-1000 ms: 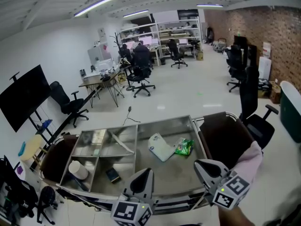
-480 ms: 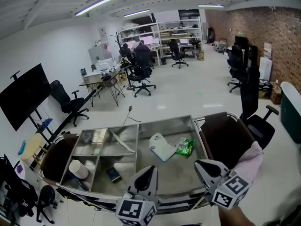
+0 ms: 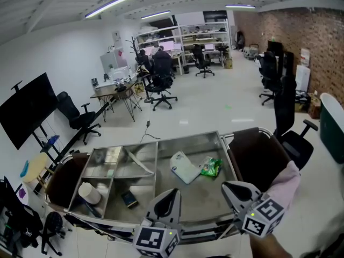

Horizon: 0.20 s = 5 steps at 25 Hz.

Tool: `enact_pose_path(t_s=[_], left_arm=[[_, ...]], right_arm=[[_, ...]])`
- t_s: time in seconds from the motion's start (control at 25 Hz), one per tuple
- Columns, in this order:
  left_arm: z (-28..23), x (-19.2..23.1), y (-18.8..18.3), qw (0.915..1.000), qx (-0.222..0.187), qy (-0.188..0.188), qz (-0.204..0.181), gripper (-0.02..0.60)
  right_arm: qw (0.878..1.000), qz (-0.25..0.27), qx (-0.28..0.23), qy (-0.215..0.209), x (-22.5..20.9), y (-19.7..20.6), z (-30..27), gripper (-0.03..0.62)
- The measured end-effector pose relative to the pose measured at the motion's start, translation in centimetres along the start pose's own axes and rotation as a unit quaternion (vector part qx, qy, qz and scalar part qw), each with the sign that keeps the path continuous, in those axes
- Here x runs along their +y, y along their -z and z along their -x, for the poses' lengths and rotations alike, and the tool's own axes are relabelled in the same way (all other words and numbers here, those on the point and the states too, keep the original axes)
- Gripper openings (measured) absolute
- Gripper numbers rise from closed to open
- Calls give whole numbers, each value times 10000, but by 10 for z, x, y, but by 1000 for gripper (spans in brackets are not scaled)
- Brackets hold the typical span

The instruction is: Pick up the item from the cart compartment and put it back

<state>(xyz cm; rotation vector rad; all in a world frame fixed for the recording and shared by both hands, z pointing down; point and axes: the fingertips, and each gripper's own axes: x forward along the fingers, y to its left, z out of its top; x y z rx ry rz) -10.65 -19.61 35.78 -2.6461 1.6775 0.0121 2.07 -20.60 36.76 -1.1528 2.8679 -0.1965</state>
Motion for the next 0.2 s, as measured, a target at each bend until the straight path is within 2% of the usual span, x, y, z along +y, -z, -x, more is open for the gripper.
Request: enact_pose_path(t_s=[0.2], left_arm=[[-1, 0, 4, 10000, -13, -13, -12, 0]], right_arm=[[10000, -20, 2, 6, -2, 4, 0, 12]])
